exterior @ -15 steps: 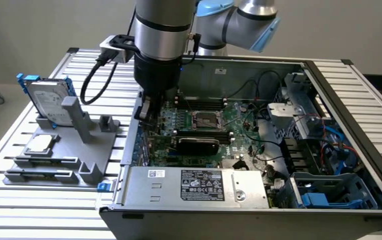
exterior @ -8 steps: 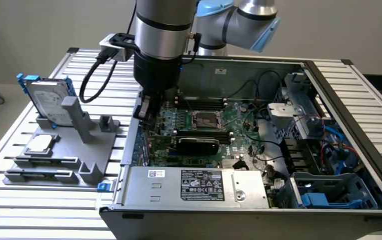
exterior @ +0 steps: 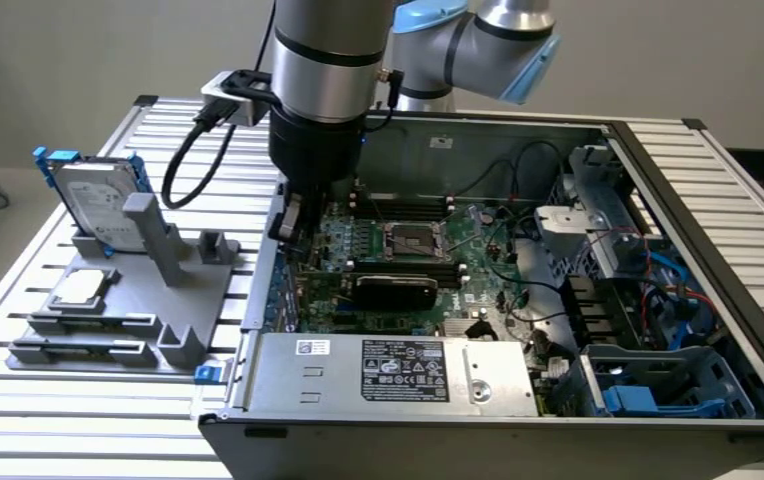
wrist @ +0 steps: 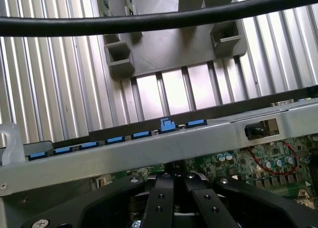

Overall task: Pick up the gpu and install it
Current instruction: 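Press down on the gpu until it lock into place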

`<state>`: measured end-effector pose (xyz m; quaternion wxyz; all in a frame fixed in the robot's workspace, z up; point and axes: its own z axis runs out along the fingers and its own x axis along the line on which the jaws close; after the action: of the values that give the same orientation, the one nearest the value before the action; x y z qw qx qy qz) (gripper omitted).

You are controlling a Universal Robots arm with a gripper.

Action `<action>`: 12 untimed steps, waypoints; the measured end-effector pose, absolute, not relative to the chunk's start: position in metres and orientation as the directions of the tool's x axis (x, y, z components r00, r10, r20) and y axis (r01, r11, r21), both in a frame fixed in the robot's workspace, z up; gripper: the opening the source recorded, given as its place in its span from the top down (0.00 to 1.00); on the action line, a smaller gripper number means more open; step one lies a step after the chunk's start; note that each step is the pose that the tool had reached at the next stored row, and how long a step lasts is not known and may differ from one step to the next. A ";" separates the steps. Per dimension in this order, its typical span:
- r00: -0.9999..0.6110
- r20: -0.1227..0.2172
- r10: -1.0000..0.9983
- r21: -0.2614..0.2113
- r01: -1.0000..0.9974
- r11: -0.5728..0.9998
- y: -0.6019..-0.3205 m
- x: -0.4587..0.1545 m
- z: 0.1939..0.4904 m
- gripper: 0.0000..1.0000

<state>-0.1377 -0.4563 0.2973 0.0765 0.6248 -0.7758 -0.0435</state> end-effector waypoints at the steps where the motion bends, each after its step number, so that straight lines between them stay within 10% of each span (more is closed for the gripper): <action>1: -0.208 0.064 -0.976 0.163 -0.963 0.216 -0.456 -0.138 0.297 0.89; 12: -0.210 0.064 -0.976 0.164 -0.962 0.217 -0.456 -0.128 0.301 0.89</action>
<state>-0.1281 -0.4563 0.3013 0.0767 0.6240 -0.7764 -0.0442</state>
